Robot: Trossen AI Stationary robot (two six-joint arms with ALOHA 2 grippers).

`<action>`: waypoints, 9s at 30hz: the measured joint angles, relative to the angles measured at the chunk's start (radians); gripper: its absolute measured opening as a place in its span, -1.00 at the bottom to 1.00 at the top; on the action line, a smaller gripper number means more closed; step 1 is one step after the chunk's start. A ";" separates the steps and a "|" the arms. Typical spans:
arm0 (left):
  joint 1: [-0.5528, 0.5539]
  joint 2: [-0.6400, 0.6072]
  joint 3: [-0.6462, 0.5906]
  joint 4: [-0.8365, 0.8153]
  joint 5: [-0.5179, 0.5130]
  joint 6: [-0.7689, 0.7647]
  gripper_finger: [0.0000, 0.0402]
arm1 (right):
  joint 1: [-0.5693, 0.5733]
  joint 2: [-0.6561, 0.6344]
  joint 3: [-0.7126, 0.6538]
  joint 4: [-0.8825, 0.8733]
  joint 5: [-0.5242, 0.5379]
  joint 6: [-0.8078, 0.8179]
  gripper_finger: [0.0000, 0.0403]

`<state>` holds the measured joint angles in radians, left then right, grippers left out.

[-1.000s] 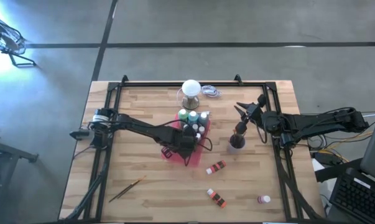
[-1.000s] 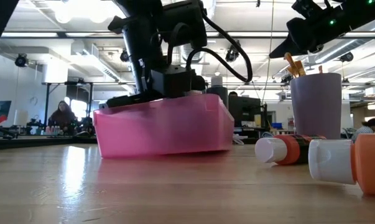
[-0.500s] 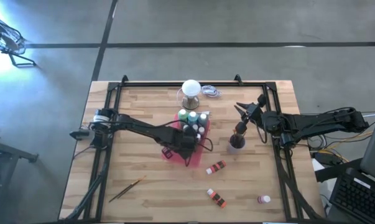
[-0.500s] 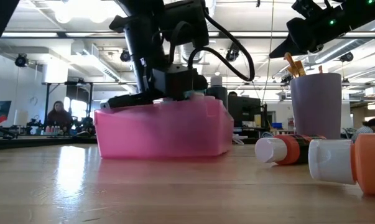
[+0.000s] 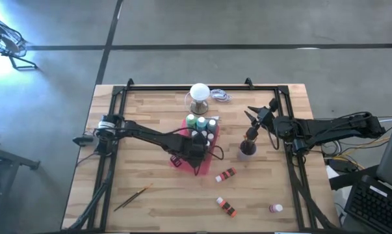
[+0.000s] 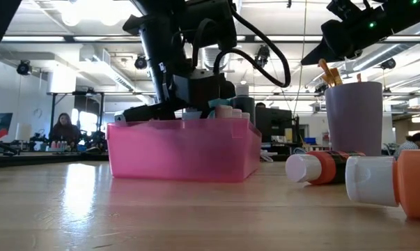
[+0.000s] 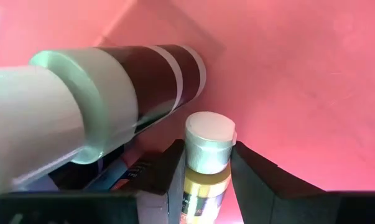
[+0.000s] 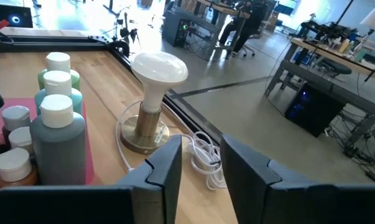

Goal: Pick & Place Paint Supplies
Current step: Adjust the small yellow paint bottle in the red bin, then put the orange paintbrush into the purple cup

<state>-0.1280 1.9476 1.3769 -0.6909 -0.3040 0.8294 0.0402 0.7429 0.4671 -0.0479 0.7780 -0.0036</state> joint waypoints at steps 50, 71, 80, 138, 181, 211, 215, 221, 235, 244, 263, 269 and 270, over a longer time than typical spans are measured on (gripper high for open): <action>-0.029 -0.203 0.011 0.048 0.185 -0.396 -0.44 | 0.000 0.000 -0.028 0.000 0.000 0.019 -0.65; 0.054 -0.565 -0.576 0.866 0.165 -0.675 -0.44 | 0.000 0.000 -0.030 0.009 0.001 0.023 -0.44; 0.056 -0.606 -0.735 1.017 -0.034 -0.829 -0.44 | -0.006 0.000 -0.030 0.011 0.000 0.027 -0.40; 0.076 -0.397 -0.878 1.371 -0.210 -1.070 -0.37 | -0.015 0.000 -0.047 0.029 0.000 0.030 -0.30; -0.110 -1.009 -0.763 0.574 -0.032 -1.258 0.09 | -0.015 0.000 -0.002 0.113 -0.004 -0.074 -0.59; -0.483 -0.313 -0.317 -0.295 0.177 -2.170 -0.06 | -0.014 0.000 0.002 0.111 -0.076 -0.014 -0.25; -0.483 -0.299 -0.317 -0.249 0.196 -2.146 -0.07 | -0.014 0.000 0.002 0.111 -0.076 -0.011 -0.23; -0.483 -0.294 -0.326 -0.240 0.209 -2.135 -0.07 | -0.014 0.000 0.002 0.112 -0.076 -0.011 -0.22; -0.471 -0.295 -0.454 -0.065 0.312 -2.117 -0.08 | -0.015 0.000 0.002 0.114 -0.076 -0.007 -0.47; -0.469 -0.296 -0.460 -0.046 0.314 -2.091 -0.24 | -0.015 0.000 0.002 0.116 -0.075 -0.007 -0.65; -0.468 -0.297 -0.461 -0.022 0.313 -2.069 -0.76 | -0.014 0.000 0.002 0.142 -0.075 -0.025 -0.80; -0.467 -0.297 -0.461 -0.021 0.313 -2.062 -0.94 | -0.014 0.000 0.002 0.142 -0.075 -0.024 -0.72; -0.467 -0.297 -0.461 -0.020 0.313 -2.062 -0.97 | -0.014 0.000 0.002 0.142 -0.075 -0.023 -0.71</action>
<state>-0.5949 1.6505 0.9157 -0.7113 0.0090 -1.2324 0.0257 0.7429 0.4694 0.0944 0.7032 -0.0265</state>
